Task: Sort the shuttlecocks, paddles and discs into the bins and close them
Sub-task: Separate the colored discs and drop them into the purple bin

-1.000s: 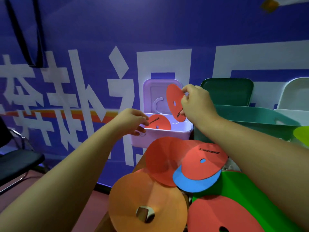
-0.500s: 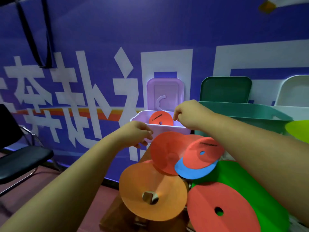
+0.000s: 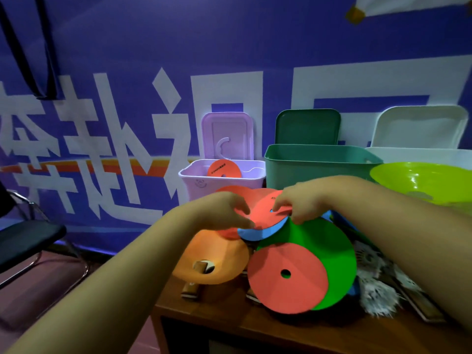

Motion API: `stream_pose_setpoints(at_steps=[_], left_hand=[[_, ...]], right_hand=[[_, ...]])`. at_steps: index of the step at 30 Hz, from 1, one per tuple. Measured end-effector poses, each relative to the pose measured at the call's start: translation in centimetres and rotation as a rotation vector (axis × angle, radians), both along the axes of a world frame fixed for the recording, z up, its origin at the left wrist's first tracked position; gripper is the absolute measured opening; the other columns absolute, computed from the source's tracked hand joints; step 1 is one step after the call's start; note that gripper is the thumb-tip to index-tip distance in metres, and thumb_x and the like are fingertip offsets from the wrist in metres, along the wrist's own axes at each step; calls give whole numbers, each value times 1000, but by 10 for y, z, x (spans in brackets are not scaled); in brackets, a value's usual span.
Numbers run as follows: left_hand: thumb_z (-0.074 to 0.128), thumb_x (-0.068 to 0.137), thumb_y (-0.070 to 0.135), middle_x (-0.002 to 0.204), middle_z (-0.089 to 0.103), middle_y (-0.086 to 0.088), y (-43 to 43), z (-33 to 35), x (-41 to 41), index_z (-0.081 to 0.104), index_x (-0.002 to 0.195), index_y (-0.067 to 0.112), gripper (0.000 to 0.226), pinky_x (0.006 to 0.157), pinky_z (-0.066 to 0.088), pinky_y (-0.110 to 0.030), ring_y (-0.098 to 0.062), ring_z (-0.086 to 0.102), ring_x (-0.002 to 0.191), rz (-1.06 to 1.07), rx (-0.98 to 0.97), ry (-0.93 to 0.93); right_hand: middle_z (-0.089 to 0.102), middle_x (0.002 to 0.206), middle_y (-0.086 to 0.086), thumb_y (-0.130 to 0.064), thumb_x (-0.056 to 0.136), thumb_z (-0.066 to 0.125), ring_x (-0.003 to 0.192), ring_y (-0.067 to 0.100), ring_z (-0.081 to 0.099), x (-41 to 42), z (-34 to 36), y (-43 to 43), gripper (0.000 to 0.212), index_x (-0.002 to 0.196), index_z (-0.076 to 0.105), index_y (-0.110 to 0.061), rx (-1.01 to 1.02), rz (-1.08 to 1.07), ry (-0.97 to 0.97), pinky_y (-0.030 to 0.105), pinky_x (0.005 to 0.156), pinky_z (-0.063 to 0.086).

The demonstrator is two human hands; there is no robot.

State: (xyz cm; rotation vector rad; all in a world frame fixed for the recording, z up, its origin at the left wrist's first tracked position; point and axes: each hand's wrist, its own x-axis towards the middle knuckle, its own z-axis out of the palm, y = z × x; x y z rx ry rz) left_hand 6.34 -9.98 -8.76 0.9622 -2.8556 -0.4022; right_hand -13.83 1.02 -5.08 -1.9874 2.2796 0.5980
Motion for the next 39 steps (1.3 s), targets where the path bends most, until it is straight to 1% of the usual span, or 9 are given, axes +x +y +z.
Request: stream_pose_setpoints(at_steps=[3, 6, 13, 17, 22, 26, 31, 36, 39], left_hand=[[79, 80, 63, 130, 65, 3, 22, -15, -17, 66, 133, 26, 65, 95, 50, -33, -20, 61, 117, -23, -52, -73], [76, 81, 64, 115, 67, -6, 35, -34, -30, 69, 118, 18, 60, 88, 55, -43, -28, 62, 104, 38, -208, -92], [65, 93, 36, 93, 70, -1, 30, -32, -25, 75, 97, 22, 17, 75, 57, -41, -24, 63, 89, 129, -297, 218], [66, 95, 30, 82, 70, -1, 20, -11, -21, 78, 92, 23, 14, 70, 56, -39, -24, 63, 76, 147, -277, 388], [66, 96, 21, 89, 74, -3, 9, 10, -21, 80, 94, 18, 15, 74, 56, -38, -26, 66, 84, 178, -306, 495], [66, 98, 19, 90, 75, 1, 2, 23, -20, 82, 97, 18, 16, 75, 53, -32, -20, 64, 84, 216, -327, 560], [67, 100, 24, 85, 70, 9, -7, 39, -13, 81, 105, 22, 15, 76, 59, -32, -11, 66, 80, 244, -256, 667], [68, 99, 27, 85, 74, 9, -23, 53, -4, 80, 102, 22, 13, 74, 65, -40, -15, 72, 79, 289, -143, 776], [68, 100, 27, 87, 76, 5, -33, 62, 5, 78, 101, 22, 12, 66, 66, -37, -16, 75, 79, 330, -43, 879]], right_hand=[[59, 143, 4, -16, 90, 57, 127, 31, 58, -6, -14, 6, 58, 145, 58, -35, -161, 25, 27, 39, 105, 49], [66, 132, 0, -17, 90, 57, 120, 30, 62, -8, -24, 10, 47, 132, 67, -37, -289, 54, 41, 43, 101, 52], [75, 115, -6, -37, 93, 64, 112, 26, 67, -19, -22, 12, 26, 116, 76, -39, -491, 156, 149, 36, 88, 50], [74, 111, -8, -32, 97, 55, 114, 22, 63, -25, -13, 7, 26, 112, 75, -37, -635, 120, 147, 37, 90, 41], [73, 109, -8, -23, 89, 59, 112, 22, 63, -18, -6, -1, 22, 104, 71, -34, -632, 63, 120, 38, 86, 38], [73, 114, -8, -22, 90, 59, 112, 24, 66, -17, 0, -4, 27, 105, 74, -38, -694, -89, -80, 37, 94, 48], [77, 97, -13, -18, 80, 66, 94, 20, 71, -28, 7, -15, 33, 60, 71, -44, -798, -287, -456, 36, 88, 61], [73, 80, -13, -11, 84, 70, 91, 17, 72, -39, 17, -23, 28, 67, 72, -34, -888, -341, -624, 26, 78, 53], [75, 94, -9, -12, 88, 65, 94, 17, 69, -42, 18, -29, 22, 79, 70, -32, -998, -324, -666, 29, 80, 52]])
